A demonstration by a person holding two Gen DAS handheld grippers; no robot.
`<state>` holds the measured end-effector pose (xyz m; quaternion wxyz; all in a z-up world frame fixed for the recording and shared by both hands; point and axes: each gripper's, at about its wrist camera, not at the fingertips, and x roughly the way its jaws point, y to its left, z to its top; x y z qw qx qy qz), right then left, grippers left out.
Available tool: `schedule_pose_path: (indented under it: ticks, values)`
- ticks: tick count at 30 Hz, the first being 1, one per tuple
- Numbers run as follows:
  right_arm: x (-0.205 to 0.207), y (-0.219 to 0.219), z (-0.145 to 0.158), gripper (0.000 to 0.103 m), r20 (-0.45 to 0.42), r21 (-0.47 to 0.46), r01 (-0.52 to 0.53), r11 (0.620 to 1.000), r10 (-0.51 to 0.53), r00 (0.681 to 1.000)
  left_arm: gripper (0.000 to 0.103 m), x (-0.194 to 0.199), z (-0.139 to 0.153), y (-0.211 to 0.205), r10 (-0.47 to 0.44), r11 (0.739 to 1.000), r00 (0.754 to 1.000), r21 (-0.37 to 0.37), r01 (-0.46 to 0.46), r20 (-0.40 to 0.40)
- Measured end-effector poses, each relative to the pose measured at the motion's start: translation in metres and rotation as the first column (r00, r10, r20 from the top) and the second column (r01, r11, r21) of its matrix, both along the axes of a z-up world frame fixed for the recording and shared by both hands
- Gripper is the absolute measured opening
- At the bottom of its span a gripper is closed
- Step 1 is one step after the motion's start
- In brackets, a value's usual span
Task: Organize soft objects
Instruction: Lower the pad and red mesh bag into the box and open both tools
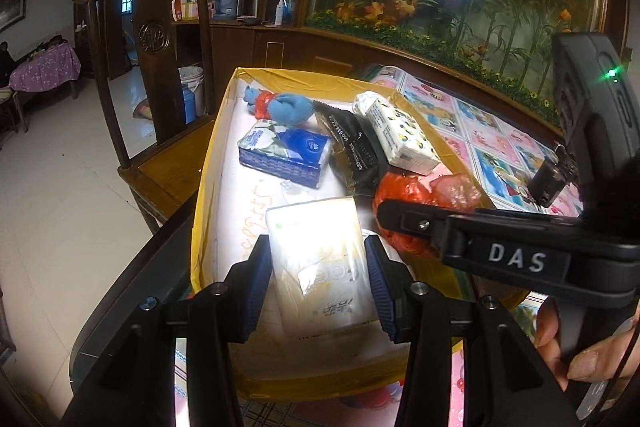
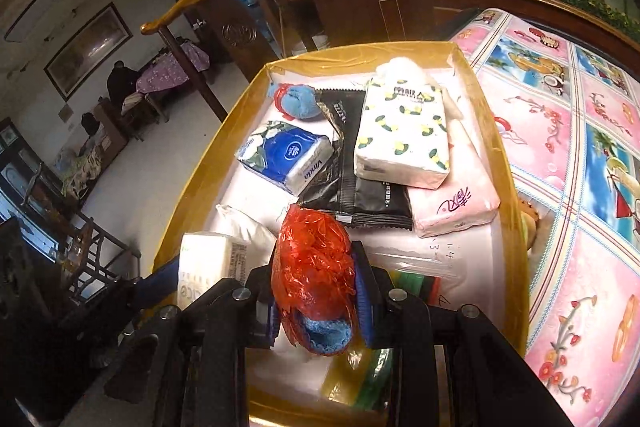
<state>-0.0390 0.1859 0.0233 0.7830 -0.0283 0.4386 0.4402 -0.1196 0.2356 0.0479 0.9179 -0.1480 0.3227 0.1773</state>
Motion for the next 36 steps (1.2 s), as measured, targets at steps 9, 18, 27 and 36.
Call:
schedule_pose_path:
  ticks: [9,18,27,36]
  values:
    - [-0.001,0.008,-0.01,0.034,0.007,0.01,0.001,1.0,-0.001,1.0,0.045,0.003,0.0,-0.003,0.007,1.0,1.0,0.02,-0.006,-0.02]
    - [0.001,0.006,-0.017,0.034,0.0,0.018,-0.012,1.0,0.012,1.0,0.045,0.003,-0.001,-0.003,0.01,1.0,1.0,0.024,-0.01,-0.026]
    - [0.0,0.004,-0.017,0.035,-0.003,0.026,-0.016,1.0,0.016,1.0,0.046,0.002,-0.001,-0.002,0.017,0.999,0.999,0.033,-0.016,-0.029]
    - [-0.003,0.001,-0.014,0.05,-0.008,0.054,-0.031,0.998,0.031,0.999,0.047,-0.001,-0.003,0.002,0.033,0.998,0.999,0.052,-0.031,-0.039]
